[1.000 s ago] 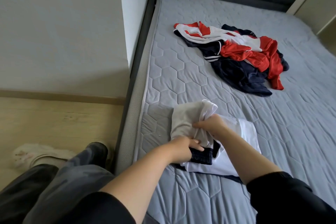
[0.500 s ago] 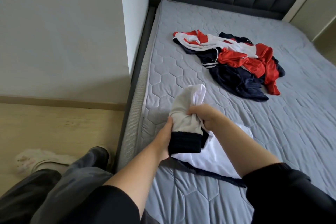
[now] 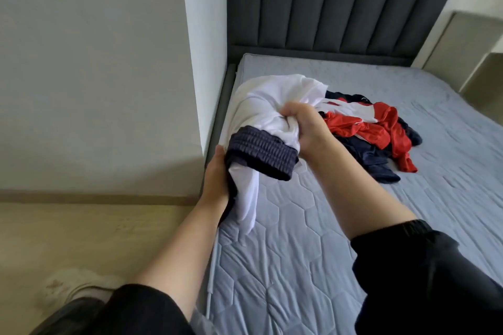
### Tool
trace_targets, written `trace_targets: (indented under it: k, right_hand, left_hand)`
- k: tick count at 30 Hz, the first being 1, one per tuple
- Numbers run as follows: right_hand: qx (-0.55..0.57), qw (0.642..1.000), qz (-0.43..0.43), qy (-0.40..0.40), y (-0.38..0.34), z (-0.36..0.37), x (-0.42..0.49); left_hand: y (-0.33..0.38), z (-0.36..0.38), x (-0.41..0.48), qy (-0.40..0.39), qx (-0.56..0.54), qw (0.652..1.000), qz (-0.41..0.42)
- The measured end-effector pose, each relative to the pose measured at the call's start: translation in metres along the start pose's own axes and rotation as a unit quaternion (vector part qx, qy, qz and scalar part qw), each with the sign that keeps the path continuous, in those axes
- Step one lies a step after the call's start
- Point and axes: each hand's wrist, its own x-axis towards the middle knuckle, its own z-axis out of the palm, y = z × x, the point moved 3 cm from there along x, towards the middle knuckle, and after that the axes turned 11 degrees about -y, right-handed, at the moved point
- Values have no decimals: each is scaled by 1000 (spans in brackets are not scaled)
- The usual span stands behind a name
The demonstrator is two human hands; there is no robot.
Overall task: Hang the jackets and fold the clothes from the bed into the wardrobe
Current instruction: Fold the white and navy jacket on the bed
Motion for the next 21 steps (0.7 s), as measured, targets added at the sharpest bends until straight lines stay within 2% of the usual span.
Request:
trace_targets:
  k: [1, 3, 6, 8, 11, 13, 14, 15, 16, 17, 18, 20, 21]
  right_hand:
    - [7, 1000, -10, 7, -3, -14, -6]
    - [-13, 999, -10, 48, -3, -56, -17]
    - [-104, 981, 58, 155, 18, -140, -41]
    - [-184, 947, 143, 223, 45, -194, -58]
    - [-298, 869, 214, 331, 89, -265, -84]
    - [-352, 817, 218, 402, 108, -293, -99]
    - [-361, 805, 206, 423, 114, -299, -102]
    - [-366, 800, 188, 436, 118, -300, -103]
    - [-383, 790, 175, 446, 122, -299, -102]
    - [-420, 768, 164, 455, 125, -294, -99]
    - [-475, 740, 150, 452, 128, -287, -95]
    - [-582, 698, 107, 403, 139, -264, -82]
    - [-620, 689, 87, 365, 147, -252, -73]
  left_hand:
    - [10, -5, -6, 40, 54, 996, 66]
    - [13, -3, -8, 79, 280, 946, 141]
    - [-17, 12, -13, 18, 447, 874, 189]
    - [-61, 19, -13, -69, 581, 802, 123]
    - [-139, 11, -17, -183, 700, 689, -53]
    - [-175, 4, -26, -230, 733, 635, -82]
    - [-183, 1, -28, -239, 742, 622, -73]
    - [-184, 0, -27, -232, 731, 639, -49]
    - [-178, 0, -24, -212, 703, 679, -20]
    - [-169, 0, -21, -182, 667, 722, 16]
    - [-158, -1, -17, -145, 645, 748, 53]
    - [-139, -10, -8, -29, 644, 756, 116]
    - [-131, -19, -2, 32, 647, 753, 118]
